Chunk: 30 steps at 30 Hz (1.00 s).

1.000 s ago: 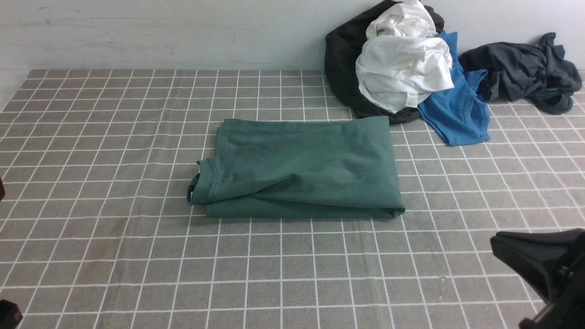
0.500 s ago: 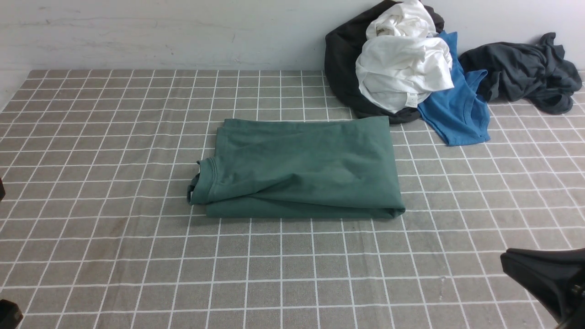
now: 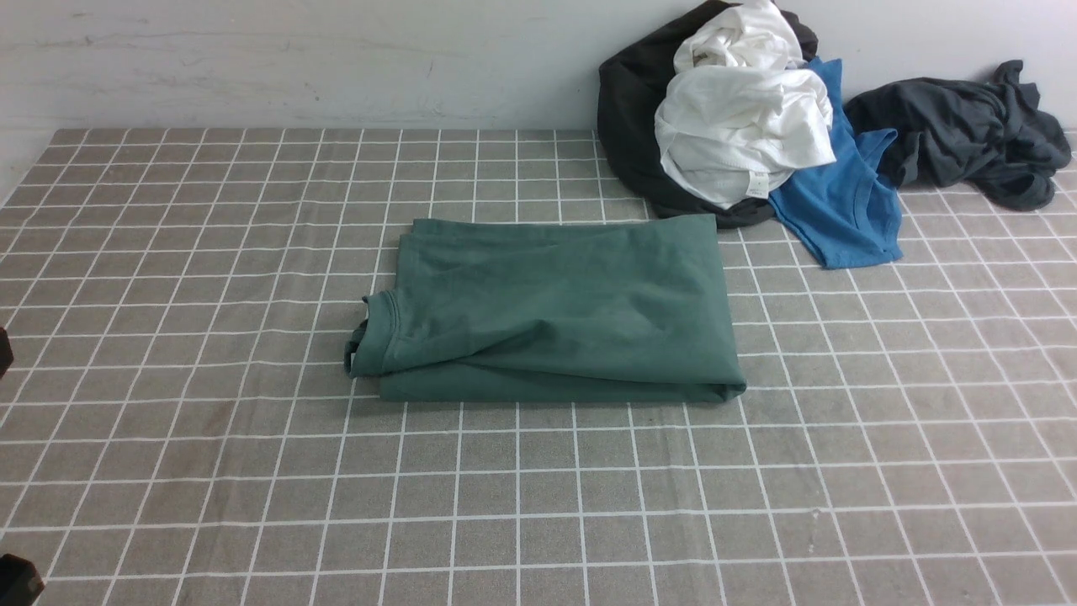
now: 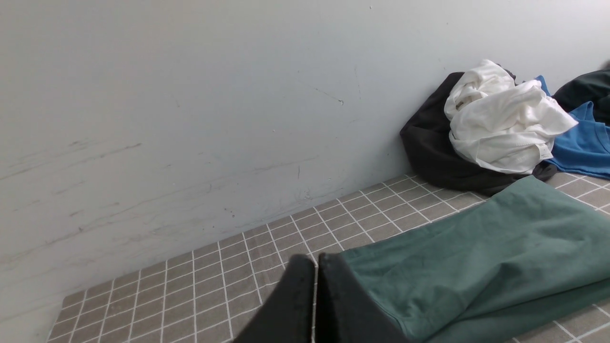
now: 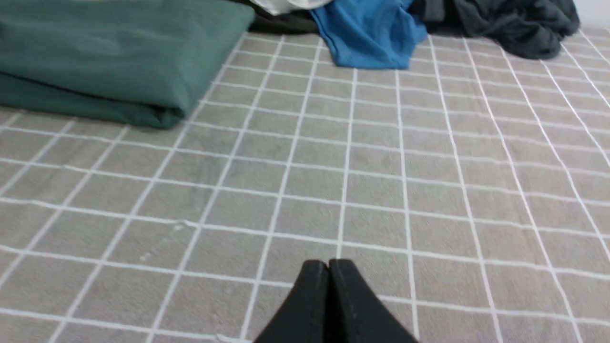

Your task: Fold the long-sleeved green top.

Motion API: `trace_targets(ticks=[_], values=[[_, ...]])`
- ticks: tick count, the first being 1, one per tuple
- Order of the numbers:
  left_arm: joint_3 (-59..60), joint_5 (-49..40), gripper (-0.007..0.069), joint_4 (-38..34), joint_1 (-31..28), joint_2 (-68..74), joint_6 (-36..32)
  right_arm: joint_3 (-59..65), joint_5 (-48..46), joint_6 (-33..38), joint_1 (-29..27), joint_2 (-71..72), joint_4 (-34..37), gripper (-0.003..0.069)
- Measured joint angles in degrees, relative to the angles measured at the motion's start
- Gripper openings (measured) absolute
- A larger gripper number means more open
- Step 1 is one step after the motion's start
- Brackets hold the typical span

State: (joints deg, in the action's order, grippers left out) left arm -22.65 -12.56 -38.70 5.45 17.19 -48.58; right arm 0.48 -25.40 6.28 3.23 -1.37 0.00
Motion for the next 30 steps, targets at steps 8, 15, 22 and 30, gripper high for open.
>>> trace_targets(ticks=[8, 15, 22, 30], values=[[0.00, -0.41, -0.0008, -0.11, 0.00, 0.00, 0.00, 0.68, 3.80, 0.26, -2.06, 1.93, 0.49, -0.0014], [0.00, -0.41, -0.0008, -0.11, 0.00, 0.00, 0.00, 0.68, 3.80, 0.32, -2.06, 1.93, 0.69, -0.0014], [0.00, -0.41, -0.0008, -0.11, 0.00, 0.00, 0.00, 0.68, 3.80, 0.32, -2.06, 1.93, 0.69, -0.0014], [1.36, -0.31, -0.0008, -0.14, 0.13, -2.16, 0.00, 0.68, 3.80, 0.37, -2.06, 1.93, 0.80, -0.0014]])
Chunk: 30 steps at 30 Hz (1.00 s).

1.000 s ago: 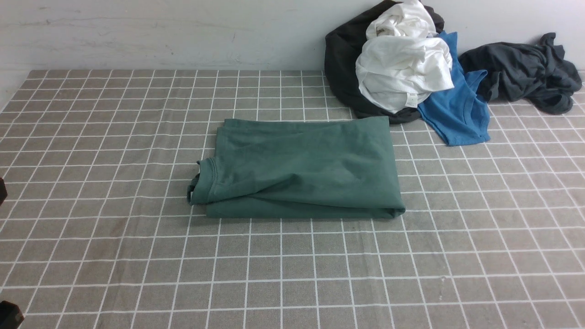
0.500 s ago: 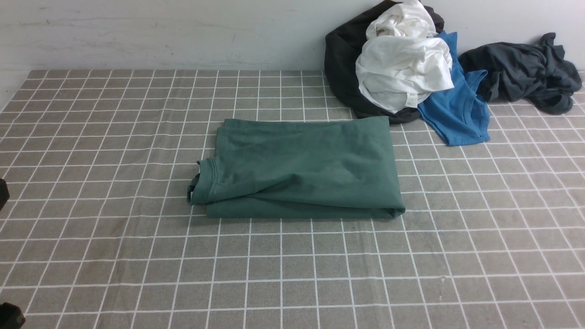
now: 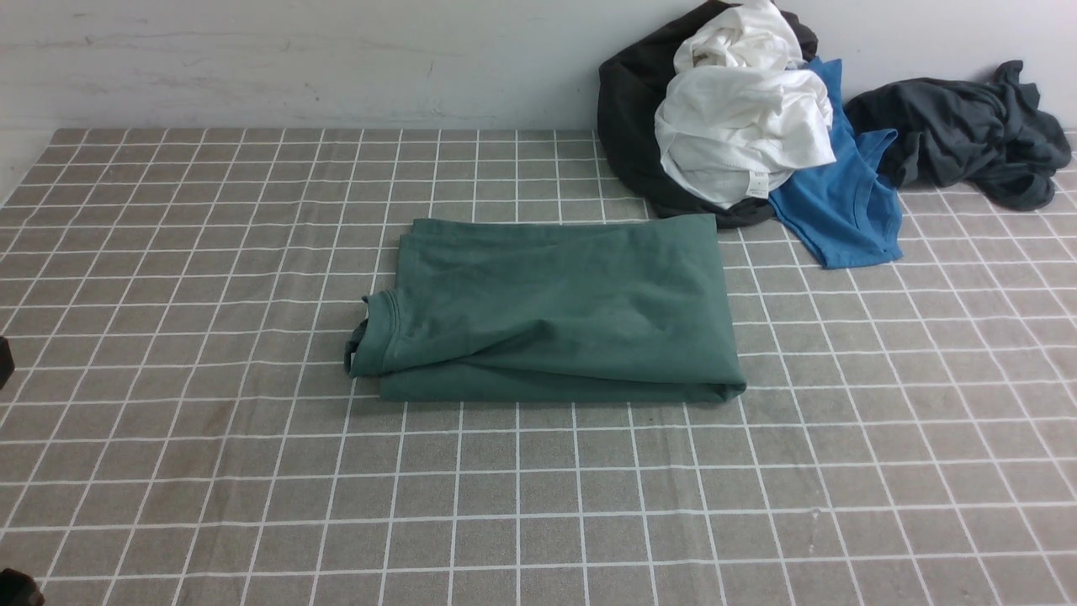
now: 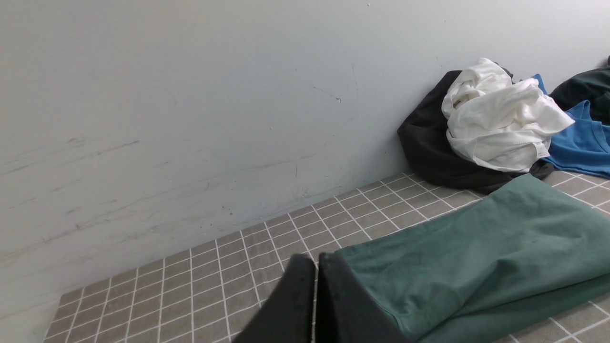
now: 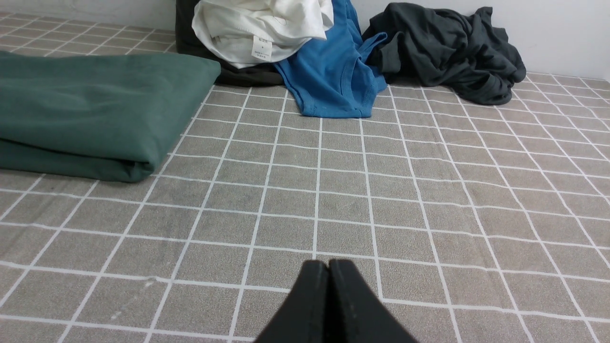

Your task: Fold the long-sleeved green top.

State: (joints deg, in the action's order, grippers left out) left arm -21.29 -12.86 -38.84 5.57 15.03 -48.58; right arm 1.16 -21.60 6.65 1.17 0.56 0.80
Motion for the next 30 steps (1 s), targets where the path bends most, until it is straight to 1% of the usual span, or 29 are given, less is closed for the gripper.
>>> trace_targets(ticks=[6, 8, 10, 12, 13, 14, 15, 17, 19, 20, 21, 22, 23, 25, 27, 28, 30], values=[[5.46, 0.61, -0.0008, 0.24, 0.00, -10.71, 0.00, 0.00, 0.00, 0.11, 0.00, 0.00, -0.05, -0.0014], [8.45, 3.00, -0.0008, -0.12, 0.00, -14.82, 0.30, 0.00, 0.00, 0.11, 0.00, 0.00, 0.06, -0.0014], [11.14, 4.28, -0.0008, -1.09, 0.00, -15.67, 1.71, 0.00, 0.00, 0.11, 0.00, 0.00, 0.06, -0.0014], [14.31, 5.68, -0.0008, 0.99, 0.00, -15.74, 5.74, 0.00, 0.00, 0.11, 0.00, 0.00, 0.11, -0.0014], [16.05, 6.35, -0.0008, 3.59, 0.00, -15.74, 9.51, 0.00, 0.00, 0.11, 0.00, 0.00, 0.11, -0.0014], [16.42, 6.51, -0.0008, 3.59, 0.00, -15.74, 10.41, 0.00, 0.00, 0.11, 0.00, 0.00, 0.11, -0.0014], [19.54, 7.80, -0.0008, 9.31, 0.00, -15.74, 18.63, 0.00, 0.00, 0.11, 0.00, 0.00, 0.11, -0.0014], [22.13, 7.97, -0.0008, 18.34, 0.00, -15.74, 28.81, 0.00, 0.00, 0.11, 0.00, 0.00, 0.11, -0.0014], [22.71, 4.86, -0.0008, 26.76, -0.12, -15.74, 39.02, 0.00, 0.00, 0.11, 0.00, 0.00, 0.11, -0.0014], [22.83, 1.55, -0.0008, 31.42, -0.19, -15.74, 43.83, 0.00, 0.00, 0.11, 0.00, 0.00, 0.11, -0.0014], [22.82, 1.55, -0.0008, 32.03, -0.19, -15.74, 44.50, 0.00, 0.00, 0.11, 0.00, 0.00, 0.11, -0.0014], [22.82, -2.17, -0.0008, 35.12, -0.19, -15.74, 47.82, 0.00, 0.00, 0.11, 0.00, 0.00, 0.11, -0.0014], [22.82, -5.51, -0.0008, 36.27, -0.19, -15.74, 49.60, 0.00, 0.00, 0.11, 0.00, 0.00, 0.11, -0.0014], [22.76, -7.65, -0.0007, 36.83, -0.19, -15.74, 49.55, 0.00, 0.00, 0.11, 0.00, 0.00, 0.11, -0.0014], [22.70, -7.93, -0.0007, 36.90, -0.19, -15.74, 48.93, 0.00, 0.00, 0.11, 0.00, 0.00, 0.11, -0.0014], [22.70, -8.07, -0.0007, 36.30, -0.19, -15.74, 47.61, 0.00, 0.00, 0.11, 0.00, 0.00, 0.11, -0.0014], [22.65, -8.20, -0.0007, 35.40, -0.19, -15.74, 47.06, 0.00, 0.00, 0.11, 0.00, 0.00, 0.11, -0.0014]])
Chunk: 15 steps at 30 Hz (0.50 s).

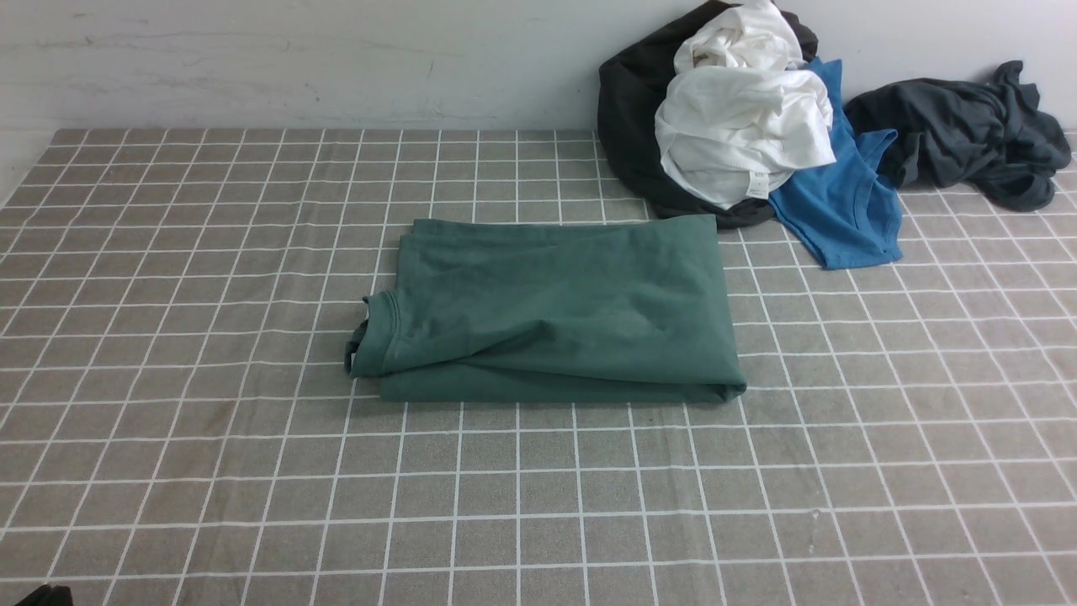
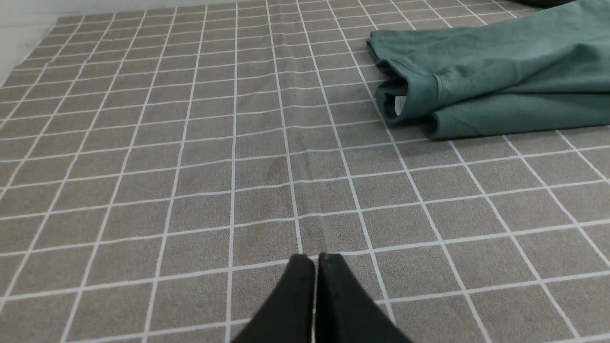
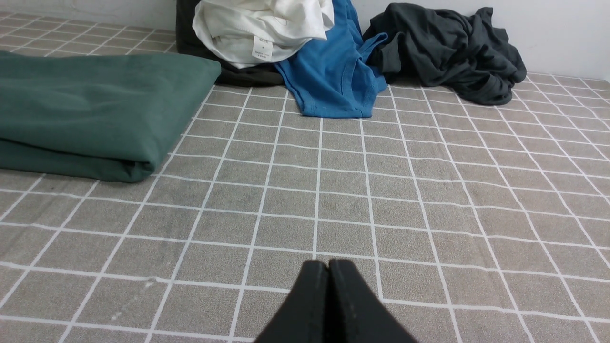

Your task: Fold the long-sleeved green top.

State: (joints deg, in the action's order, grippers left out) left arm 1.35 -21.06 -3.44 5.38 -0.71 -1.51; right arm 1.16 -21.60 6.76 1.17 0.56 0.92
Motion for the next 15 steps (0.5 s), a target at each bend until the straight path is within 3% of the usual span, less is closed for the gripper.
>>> trace_targets(ticks=[5, 15], values=[[0.00, -0.06, -0.0007, -3.57, 0.00, 0.00, -0.56, 0.00, 0.00, -0.16, 0.00, 0.00, 0.00, -0.0014], [0.00, -0.06, -0.0007, -4.08, -0.22, 0.00, -0.68, 0.00, 0.00, -0.27, 0.00, 0.00, 0.00, -0.0014]])
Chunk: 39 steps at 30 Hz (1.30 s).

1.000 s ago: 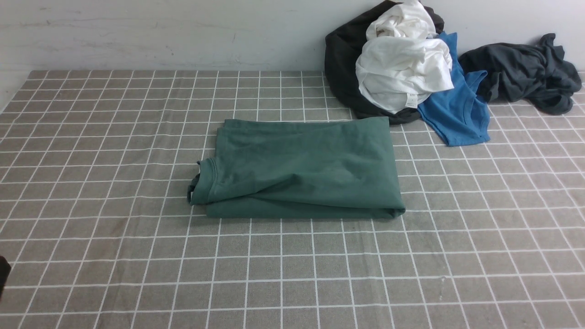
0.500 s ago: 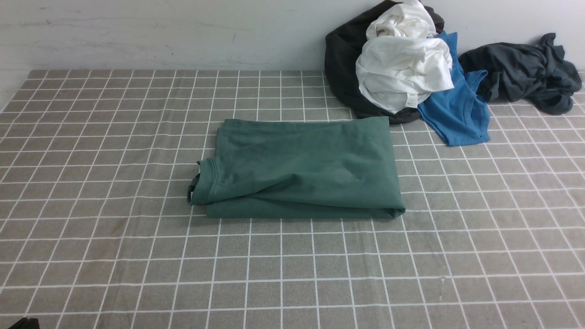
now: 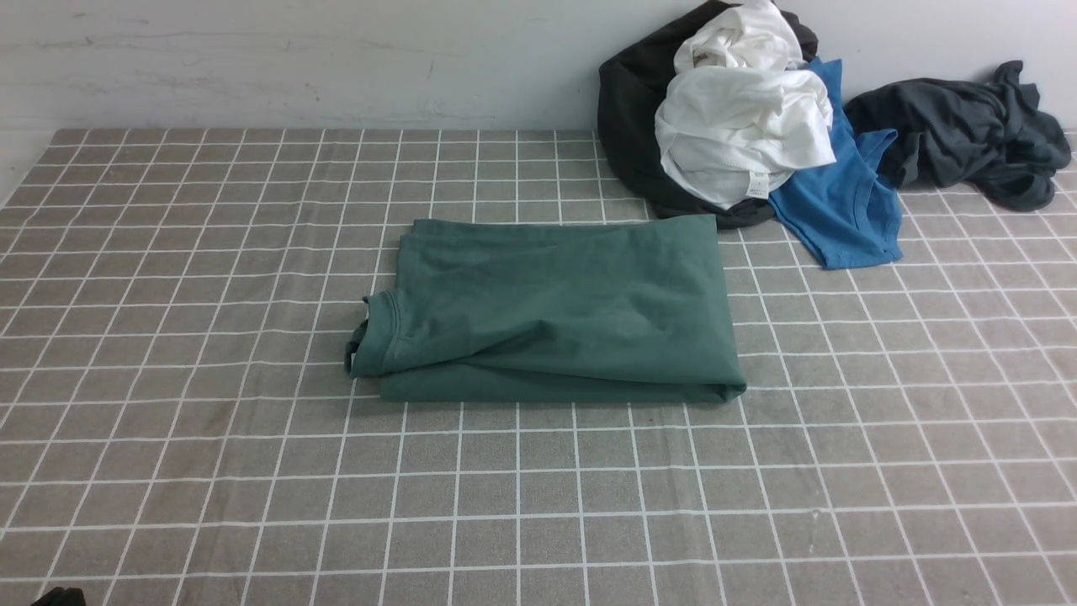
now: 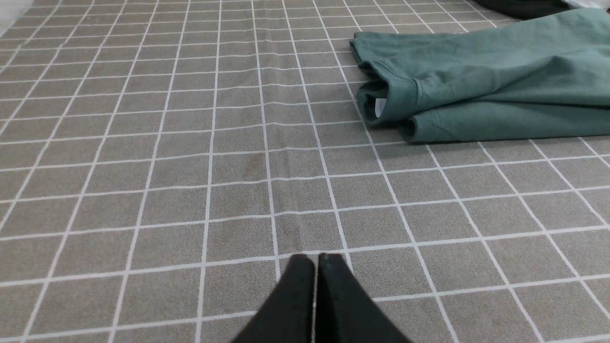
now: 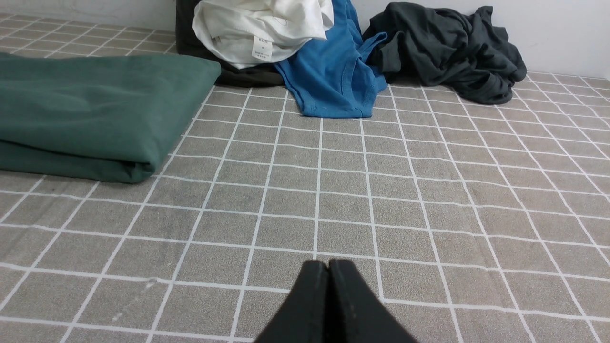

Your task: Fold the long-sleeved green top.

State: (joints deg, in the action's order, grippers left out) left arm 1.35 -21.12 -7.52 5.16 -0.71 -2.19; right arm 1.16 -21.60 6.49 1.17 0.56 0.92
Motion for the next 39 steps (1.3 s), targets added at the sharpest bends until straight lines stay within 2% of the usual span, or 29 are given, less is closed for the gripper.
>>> trace_targets(ticks=[9, 39], values=[[0.00, 0.00, -0.0007, 0.00, -2.73, 0.00, -0.05, 0.00, 0.00, 0.00, 0.00, 0.00, 0.00, -0.0014], [0.00, 0.00, -0.0007, -0.01, -0.87, 0.00, -0.05, 0.00, 0.00, 0.00, 0.00, 0.00, 0.00, -0.0014]])
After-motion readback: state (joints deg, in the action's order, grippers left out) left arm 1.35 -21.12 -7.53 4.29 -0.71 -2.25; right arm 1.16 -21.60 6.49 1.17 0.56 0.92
